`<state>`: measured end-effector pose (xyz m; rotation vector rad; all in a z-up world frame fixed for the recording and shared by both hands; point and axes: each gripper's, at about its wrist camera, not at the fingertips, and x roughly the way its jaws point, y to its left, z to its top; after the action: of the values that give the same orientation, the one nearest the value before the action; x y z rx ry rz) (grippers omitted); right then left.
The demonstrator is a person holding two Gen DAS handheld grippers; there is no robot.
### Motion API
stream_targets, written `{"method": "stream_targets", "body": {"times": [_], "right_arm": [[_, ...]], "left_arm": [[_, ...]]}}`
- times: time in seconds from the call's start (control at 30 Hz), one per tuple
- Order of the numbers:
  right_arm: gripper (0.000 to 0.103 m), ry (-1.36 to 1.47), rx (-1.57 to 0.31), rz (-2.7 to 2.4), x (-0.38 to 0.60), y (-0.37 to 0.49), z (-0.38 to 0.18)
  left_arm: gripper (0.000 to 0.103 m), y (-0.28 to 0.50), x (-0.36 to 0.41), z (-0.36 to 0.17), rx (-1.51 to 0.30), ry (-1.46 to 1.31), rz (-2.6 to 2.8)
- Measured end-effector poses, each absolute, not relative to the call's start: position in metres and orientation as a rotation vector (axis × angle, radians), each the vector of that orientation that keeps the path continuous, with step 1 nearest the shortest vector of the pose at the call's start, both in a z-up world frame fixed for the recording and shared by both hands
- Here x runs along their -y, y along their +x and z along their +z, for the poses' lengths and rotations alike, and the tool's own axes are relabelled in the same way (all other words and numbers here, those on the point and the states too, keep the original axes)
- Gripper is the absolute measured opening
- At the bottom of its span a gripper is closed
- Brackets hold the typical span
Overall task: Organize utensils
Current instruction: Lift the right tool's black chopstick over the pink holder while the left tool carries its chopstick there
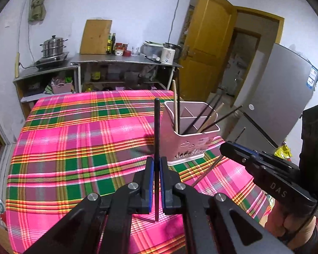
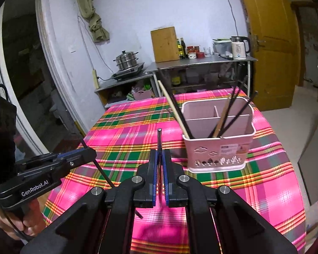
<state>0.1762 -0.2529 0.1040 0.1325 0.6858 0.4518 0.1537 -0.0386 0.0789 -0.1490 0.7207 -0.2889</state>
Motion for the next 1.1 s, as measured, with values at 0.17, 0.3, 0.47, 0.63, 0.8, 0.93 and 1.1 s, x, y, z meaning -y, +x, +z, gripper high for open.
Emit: {"method": "stream_targets", "body": {"times": [0.17,0.3,0.47,0.63,0.8,0.93,1.1], "right_arm": [[0.005,0.133,-0.687,0.426,0.264,0.181,0.102],[0.005,0.138,-0.674,0.411,0.272,0.189,0.107],[0.005,0.151,-0.650,0.393,0.283,0.200,0.116],[0.005,0.167,-0.615,0.372,0.296,0.213,0.129],[0.005,0.176,-0.565,0.350,0.305,0.225,0.148],[0.005,0.186,-0.530,0.337,0.310,0.237,0.163],[0.005,0.197,-0.498,0.329,0.312,0.254,0.175]], "left_arm": [[0.005,0.163,0.053,0.078,-0.726,-0.143,-0.318],[0.005,0.175,0.058,0.087,-0.716,-0.146,-0.338],[0.005,0.190,0.068,0.105,-0.691,-0.147,-0.364],[0.005,0.205,0.077,0.125,-0.661,-0.156,-0.388],[0.005,0.222,0.084,0.150,-0.617,-0.164,-0.401],[0.005,0.236,0.089,0.165,-0.591,-0.164,-0.406],[0.005,0.253,0.097,0.177,-0.566,-0.161,-0.408]]}}
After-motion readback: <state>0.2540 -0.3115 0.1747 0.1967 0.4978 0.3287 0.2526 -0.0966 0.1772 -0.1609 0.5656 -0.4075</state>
